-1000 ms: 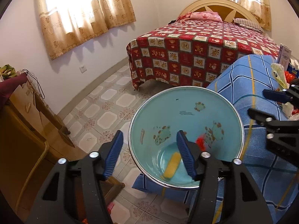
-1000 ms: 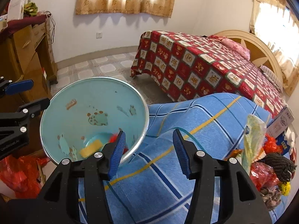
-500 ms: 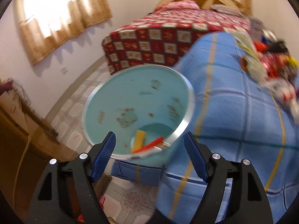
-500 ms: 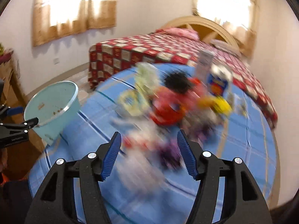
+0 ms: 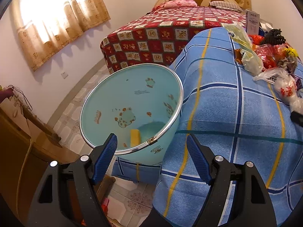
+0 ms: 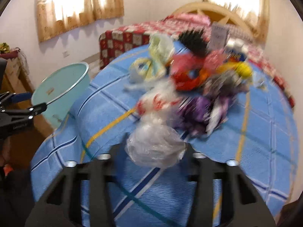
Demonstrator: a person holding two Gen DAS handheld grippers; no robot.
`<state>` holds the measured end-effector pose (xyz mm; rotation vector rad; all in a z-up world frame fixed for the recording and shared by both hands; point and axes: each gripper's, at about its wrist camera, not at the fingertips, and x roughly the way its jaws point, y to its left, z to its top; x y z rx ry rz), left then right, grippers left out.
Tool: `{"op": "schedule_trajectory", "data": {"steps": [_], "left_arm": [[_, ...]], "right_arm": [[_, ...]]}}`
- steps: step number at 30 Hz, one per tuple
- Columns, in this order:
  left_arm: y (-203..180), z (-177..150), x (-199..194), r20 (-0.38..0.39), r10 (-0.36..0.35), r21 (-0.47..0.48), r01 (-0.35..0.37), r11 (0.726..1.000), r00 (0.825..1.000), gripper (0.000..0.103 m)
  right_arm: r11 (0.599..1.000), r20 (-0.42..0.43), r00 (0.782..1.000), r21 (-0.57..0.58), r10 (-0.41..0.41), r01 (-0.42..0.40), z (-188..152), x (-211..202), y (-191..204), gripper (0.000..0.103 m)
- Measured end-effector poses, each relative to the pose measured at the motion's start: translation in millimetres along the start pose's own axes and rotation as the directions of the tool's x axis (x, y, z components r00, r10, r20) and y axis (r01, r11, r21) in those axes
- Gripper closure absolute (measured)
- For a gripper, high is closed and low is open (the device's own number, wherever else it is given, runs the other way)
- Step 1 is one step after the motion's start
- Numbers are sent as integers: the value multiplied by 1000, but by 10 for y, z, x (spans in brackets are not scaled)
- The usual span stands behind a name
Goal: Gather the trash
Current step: 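Grasp the clear plastic bag with the right tool while the left tool grasps the yellow-white bag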
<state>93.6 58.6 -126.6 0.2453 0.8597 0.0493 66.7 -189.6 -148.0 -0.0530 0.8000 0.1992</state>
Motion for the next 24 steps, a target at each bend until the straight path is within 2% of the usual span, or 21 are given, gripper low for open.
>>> {"op": "schedule_trajectory", "data": {"steps": [3, 7, 13, 18, 24], "left_arm": [[-22, 23, 6, 1, -3, -1, 3, 1000, 1000, 29], [-41, 89, -41, 16, -10, -4, 10, 1000, 1000, 29], [-254, 320, -100, 50, -37, 3, 37, 999, 998, 29], [-612, 563, -104, 79, -77, 14, 76, 997, 994, 29], [-1103, 871, -32, 88, -137, 28, 135, 990, 987, 29]], "right_arm": [[1000, 24, 999, -4, 22, -21, 13, -77, 32, 76], [1000, 97, 995, 0, 28, -28, 65, -302, 58, 78], [998, 205, 979, 62, -2, -11, 154, -613, -165, 79], [990, 265, 960, 127, -86, 54, 189, -802, -512, 79], [959, 246, 939, 209, -240, 191, 147, -771, -1065, 79]]}}
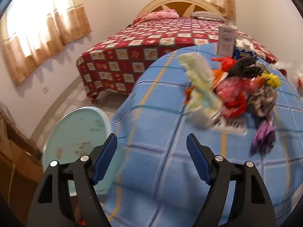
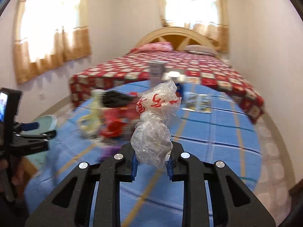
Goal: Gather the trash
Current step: 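Grasp the clear plastic bag with the right tool while the left tool grasps the yellow-white bag, then carry both plastic bags over the blue bin and open both tools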
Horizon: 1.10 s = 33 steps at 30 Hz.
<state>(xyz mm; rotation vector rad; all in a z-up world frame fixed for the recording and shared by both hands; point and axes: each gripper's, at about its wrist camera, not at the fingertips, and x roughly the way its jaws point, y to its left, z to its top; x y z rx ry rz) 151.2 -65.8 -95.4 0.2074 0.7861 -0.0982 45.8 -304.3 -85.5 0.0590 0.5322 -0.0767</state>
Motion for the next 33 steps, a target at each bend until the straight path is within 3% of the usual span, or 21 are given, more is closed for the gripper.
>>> {"op": "schedule_trajectory", "data": {"steps": [4, 9, 12, 14, 15, 24, 29, 33], "left_arm": [[-245, 179, 206, -10, -15, 2, 15, 1000, 1000, 29], [-400, 261, 499, -55, -20, 0, 20, 1000, 998, 29], [-445, 261, 641, -91, -45, -4, 45, 999, 995, 45], [-466, 251, 671, -100, -84, -9, 84, 996, 991, 68], [-490, 246, 644, -90, -85, 3, 86, 996, 992, 73], [-314, 201, 172, -17, -93, 54, 94, 994, 996, 76], [-78, 92, -130, 13, -68, 77, 66, 995, 998, 76], [178, -53, -264, 23, -2, 84, 0, 996, 1000, 76]], "right_arm": [[997, -49, 996, 41, -68, 70, -61, 263, -346, 79], [994, -101, 991, 63, -83, 90, -169, 495, -534, 79], [995, -111, 991, 65, -74, 82, -222, 527, -551, 79], [995, -112, 991, 61, -67, 74, -235, 532, -528, 79], [996, -110, 992, 58, -61, 68, -237, 522, -516, 79], [998, -32, 999, 34, -44, 45, -78, 279, -357, 79], [1000, 27, 1000, 0, -2, 2, 75, 96, -126, 79], [998, 55, 997, -45, 56, -54, 183, 36, 158, 79]]}}
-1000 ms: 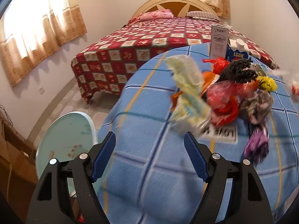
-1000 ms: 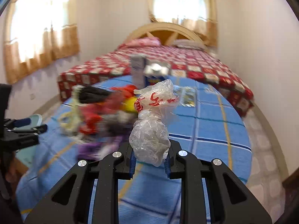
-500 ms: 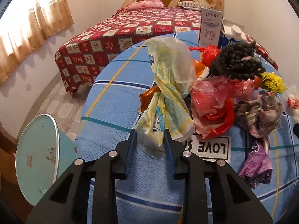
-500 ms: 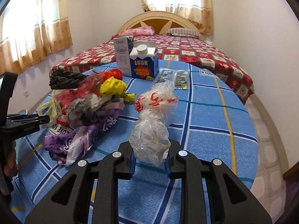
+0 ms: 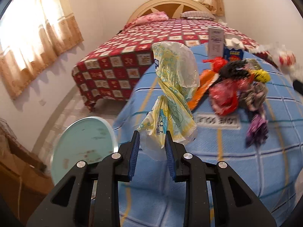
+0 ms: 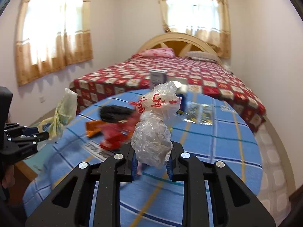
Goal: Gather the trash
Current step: 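Carry both plastic bags over the blue bin and open both tools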
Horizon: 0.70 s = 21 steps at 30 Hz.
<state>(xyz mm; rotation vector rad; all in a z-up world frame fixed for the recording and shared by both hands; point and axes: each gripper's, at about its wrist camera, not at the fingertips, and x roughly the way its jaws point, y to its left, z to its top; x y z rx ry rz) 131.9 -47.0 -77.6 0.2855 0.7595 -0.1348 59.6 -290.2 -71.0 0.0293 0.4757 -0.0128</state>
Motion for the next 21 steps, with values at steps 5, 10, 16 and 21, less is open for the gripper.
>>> {"op": "schedule_trajectory", "data": {"steps": [5, 10, 16, 21], "left_arm": [[331, -149, -57, -10, 61, -20, -62, 998, 998, 76], [624, -261, -69, -30, 107, -45, -108, 993, 994, 76], [894, -346, -84, -39, 157, -65, -159, 985, 987, 76], [1066, -433, -66, -61, 188, -71, -193, 979, 980, 76]], "right_arm": [[997, 14, 998, -56, 56, -55, 107, 37, 342, 79], [989, 17, 994, -107, 104, -101, 168, 126, 674, 79], [972, 7, 988, -178, 156, -152, 230, 226, 1067, 79], [954, -17, 980, -227, 196, -195, 242, 372, 1346, 79]]}}
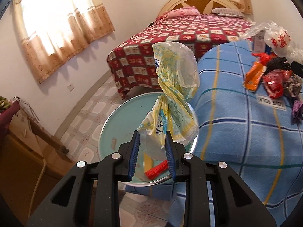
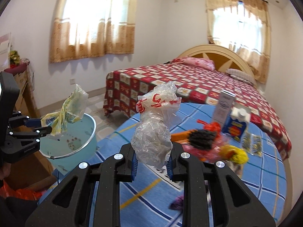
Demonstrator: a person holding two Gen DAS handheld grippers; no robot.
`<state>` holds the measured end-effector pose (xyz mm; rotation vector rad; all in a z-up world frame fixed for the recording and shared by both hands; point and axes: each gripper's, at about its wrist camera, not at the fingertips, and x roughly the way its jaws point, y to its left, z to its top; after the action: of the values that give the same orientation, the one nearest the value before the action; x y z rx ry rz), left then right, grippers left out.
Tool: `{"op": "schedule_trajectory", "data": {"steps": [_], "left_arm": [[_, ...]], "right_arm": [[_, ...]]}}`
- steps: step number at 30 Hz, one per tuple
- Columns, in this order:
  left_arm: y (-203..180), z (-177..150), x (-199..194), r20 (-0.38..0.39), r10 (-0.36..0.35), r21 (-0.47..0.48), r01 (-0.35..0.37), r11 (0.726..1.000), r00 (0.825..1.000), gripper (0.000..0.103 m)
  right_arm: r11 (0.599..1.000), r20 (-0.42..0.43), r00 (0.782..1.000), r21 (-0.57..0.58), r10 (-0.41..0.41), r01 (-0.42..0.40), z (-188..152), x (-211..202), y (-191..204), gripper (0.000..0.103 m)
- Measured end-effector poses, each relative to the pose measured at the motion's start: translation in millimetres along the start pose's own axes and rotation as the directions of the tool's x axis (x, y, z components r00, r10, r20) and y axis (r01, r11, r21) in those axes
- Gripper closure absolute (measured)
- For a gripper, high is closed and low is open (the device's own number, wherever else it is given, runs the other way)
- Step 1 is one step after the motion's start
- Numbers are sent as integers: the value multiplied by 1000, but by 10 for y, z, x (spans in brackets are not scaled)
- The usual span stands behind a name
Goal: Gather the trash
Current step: 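Carry both plastic bags over the blue bin and open both tools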
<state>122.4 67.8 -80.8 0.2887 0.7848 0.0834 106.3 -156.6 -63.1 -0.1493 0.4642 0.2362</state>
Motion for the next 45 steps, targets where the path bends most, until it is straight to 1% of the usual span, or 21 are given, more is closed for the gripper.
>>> {"op": "schedule_trajectory", "data": {"steps": [7, 21, 32, 45], "left_arm": [[219, -79, 87, -31, 38, -23, -38, 999, 999, 76], [572, -187, 245, -65, 112, -69, -116, 991, 992, 76], [715, -228, 324, -89, 141, -88, -149, 985, 986, 76], [774, -245, 387, -108, 147, -98, -158, 983, 983, 75]], "right_arm": [[998, -40, 998, -45, 52, -54, 67, 302, 301, 79], [983, -95, 988, -125, 124, -136, 111, 727, 779, 79], [967, -121, 978, -173, 167, -187, 117, 894, 1038, 79], [947, -138, 969, -225, 203, -230, 108, 974, 1247, 79]]}}
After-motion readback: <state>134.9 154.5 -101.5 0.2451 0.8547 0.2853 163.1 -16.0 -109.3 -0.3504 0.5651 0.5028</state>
